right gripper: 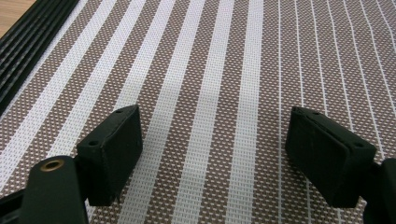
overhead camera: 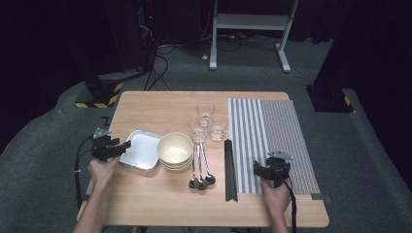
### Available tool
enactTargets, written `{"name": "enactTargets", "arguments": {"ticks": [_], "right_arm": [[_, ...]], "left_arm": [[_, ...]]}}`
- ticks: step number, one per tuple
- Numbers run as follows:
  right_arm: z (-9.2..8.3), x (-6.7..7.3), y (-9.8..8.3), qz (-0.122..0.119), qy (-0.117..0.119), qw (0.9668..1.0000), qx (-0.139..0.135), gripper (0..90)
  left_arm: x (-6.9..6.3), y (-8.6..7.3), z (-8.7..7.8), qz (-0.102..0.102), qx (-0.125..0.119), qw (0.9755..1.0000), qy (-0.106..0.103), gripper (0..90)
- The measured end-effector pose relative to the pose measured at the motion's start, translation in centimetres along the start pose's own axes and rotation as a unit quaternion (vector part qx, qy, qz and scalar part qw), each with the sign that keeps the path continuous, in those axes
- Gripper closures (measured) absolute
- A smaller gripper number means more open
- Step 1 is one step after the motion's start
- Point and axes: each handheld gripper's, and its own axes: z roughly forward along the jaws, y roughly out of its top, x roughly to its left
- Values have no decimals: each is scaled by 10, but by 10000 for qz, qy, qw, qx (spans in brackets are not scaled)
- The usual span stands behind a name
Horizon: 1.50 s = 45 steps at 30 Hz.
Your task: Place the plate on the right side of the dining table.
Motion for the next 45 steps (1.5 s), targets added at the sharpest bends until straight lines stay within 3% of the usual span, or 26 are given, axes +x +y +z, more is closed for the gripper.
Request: {"name": "enactTargets", "arguments": {"ticks": [7, 17, 28, 45], "right_arm": [[0, 0, 0, 1, 0, 10000, 0, 190], [0, 0, 0, 1, 0, 10000, 1, 190], [0, 0, 0, 0, 0, 10000, 0, 190], [0, 0, 0, -1, 1, 10000, 0, 191]], "left_arm": [[4, -3, 5, -37, 21, 10000, 4, 491], [8, -8, 12, -134, 2, 9999, 101, 666], [11, -10, 14, -71, 105, 9999, 64, 815], [17, -11, 14, -200, 60, 9996, -179, 851]]}}
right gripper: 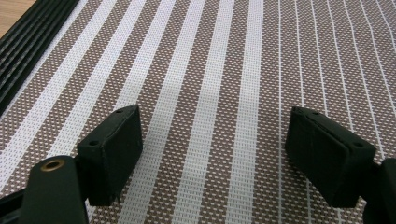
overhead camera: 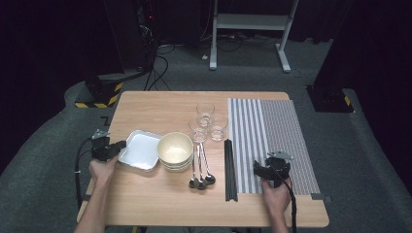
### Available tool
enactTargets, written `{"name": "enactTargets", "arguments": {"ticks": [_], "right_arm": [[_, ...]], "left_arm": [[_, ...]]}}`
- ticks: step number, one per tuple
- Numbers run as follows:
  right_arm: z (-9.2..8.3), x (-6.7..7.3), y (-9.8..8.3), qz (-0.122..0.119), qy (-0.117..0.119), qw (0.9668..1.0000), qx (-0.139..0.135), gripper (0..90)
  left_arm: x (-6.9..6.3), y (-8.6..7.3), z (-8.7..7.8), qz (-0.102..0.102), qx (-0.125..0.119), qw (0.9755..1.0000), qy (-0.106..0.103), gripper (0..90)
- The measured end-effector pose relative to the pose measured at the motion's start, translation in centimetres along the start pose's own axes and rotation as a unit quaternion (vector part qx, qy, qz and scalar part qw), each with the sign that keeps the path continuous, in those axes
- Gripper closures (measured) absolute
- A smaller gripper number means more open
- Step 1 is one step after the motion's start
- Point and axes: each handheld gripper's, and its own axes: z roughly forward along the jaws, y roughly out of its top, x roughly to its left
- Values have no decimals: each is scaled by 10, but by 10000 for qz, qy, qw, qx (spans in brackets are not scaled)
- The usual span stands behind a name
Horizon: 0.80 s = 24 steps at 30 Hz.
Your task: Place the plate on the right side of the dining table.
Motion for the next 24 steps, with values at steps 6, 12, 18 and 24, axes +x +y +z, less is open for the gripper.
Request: {"name": "enactTargets", "arguments": {"ticks": [6, 12, 18, 24], "right_arm": [[0, 0, 0, 0, -1, 10000, 1, 191], [0, 0, 0, 2, -1, 10000, 0, 191], [0, 0, 0, 3, -1, 10000, 1, 191], [0, 0, 0, 3, -1, 10000, -1, 191]], "left_arm": [[1, 0, -1, 53, -15, 10000, 13, 853], [1, 1, -4, 5, -120, 9999, -33, 872], [3, 1, -4, -7, -94, 9999, -102, 872], [10, 0, -3, -209, -121, 9992, -328, 873]]}}
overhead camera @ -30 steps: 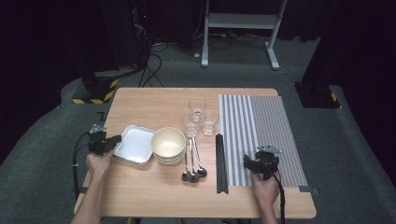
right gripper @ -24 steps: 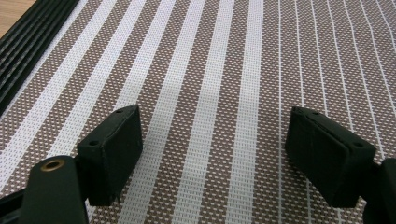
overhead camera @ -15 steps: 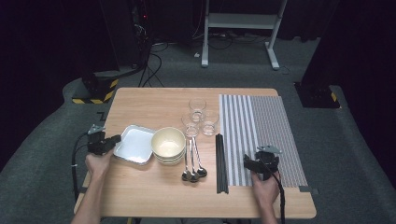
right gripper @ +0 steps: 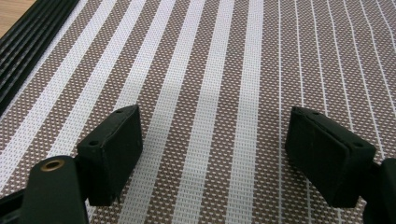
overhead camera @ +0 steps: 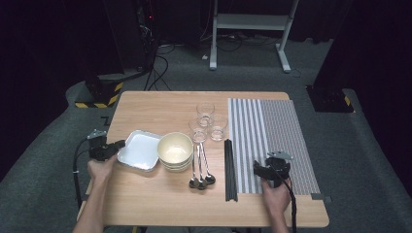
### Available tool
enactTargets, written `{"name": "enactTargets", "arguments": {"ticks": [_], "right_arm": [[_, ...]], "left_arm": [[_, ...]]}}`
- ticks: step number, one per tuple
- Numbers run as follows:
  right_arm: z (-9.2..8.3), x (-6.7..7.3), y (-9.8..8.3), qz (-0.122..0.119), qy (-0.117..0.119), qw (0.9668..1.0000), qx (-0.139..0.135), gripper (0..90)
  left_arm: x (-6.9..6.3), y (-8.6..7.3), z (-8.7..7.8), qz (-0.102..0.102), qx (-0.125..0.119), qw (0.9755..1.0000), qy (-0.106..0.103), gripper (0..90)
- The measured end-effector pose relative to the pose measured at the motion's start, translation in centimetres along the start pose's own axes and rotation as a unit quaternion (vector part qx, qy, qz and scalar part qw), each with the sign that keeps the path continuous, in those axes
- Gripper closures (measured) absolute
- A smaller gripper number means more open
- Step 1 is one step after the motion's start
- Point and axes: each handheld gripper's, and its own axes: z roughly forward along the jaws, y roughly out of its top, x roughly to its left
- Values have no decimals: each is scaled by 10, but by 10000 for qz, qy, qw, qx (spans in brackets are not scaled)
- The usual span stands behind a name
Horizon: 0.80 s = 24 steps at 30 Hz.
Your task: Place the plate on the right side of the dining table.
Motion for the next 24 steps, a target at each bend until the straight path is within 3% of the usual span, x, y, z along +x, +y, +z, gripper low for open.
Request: {"name": "enactTargets", "arguments": {"ticks": [9, 10, 15, 24], "right_arm": [[0, 0, 0, -1, 0, 10000, 1, 191], [0, 0, 0, 1, 0, 10000, 2, 191], [0, 0, 0, 0, 1, 10000, 2, 191], [0, 0, 0, 2, 2, 10000, 2, 190]], "left_arm": [[7, -1, 0, -219, -21, 9995, -230, 879], [8, 0, 0, -332, -18, 9991, -278, 880], [11, -3, 0, -467, -118, 9982, -361, 883], [14, -6, 0, -609, -195, 9967, -492, 884]]}}
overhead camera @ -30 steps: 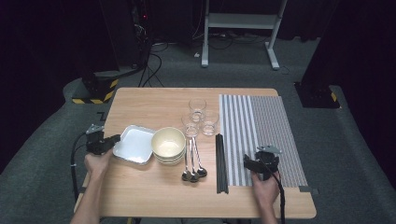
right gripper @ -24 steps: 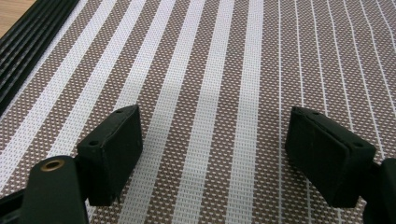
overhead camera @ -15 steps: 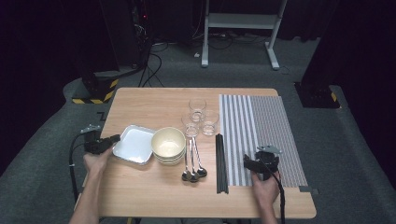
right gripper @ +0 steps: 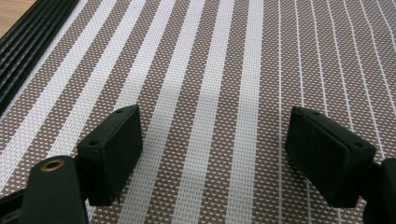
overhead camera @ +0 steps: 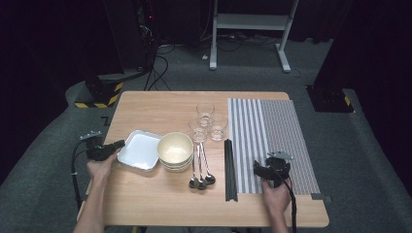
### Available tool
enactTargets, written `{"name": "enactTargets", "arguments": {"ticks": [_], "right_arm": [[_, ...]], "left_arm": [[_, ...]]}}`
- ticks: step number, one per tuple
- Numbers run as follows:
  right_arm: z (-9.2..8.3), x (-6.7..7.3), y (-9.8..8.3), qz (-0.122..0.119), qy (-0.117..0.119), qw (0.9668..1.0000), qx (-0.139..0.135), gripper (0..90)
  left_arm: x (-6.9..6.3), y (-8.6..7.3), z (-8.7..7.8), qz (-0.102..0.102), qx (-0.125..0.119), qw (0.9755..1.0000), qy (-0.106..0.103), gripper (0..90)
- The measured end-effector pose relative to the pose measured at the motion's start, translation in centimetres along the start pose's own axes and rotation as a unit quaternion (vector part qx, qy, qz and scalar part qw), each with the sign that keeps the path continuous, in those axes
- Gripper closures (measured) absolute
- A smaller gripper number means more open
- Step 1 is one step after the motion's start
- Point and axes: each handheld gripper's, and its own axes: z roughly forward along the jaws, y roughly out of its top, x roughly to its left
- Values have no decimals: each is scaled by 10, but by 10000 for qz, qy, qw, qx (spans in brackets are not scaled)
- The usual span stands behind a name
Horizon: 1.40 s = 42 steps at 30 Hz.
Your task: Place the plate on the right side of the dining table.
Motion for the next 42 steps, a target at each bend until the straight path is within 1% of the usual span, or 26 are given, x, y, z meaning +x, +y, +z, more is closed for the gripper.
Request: {"name": "enactTargets", "arguments": {"ticks": [13, 17, 26, 34, 42], "right_arm": [[0, 0, 0, -2, 1, 10000, 0, 191], [0, 0, 0, 0, 1, 10000, 0, 191], [0, 0, 0, -1, 0, 10000, 0, 191], [0, 0, 0, -1, 0, 10000, 0, 191], [0, 0, 0, -2, 0, 10000, -1, 191]], "left_arm": [[0, -1, -1, -31, -11, 10000, -24, 884], [1, -1, -1, -34, -37, 10000, -61, 885], [0, 2, -4, 32, -82, 9999, -81, 885], [-1, 2, -5, 44, -93, 9999, -66, 884], [-3, 5, -8, 106, -122, 9999, -45, 884]]}}
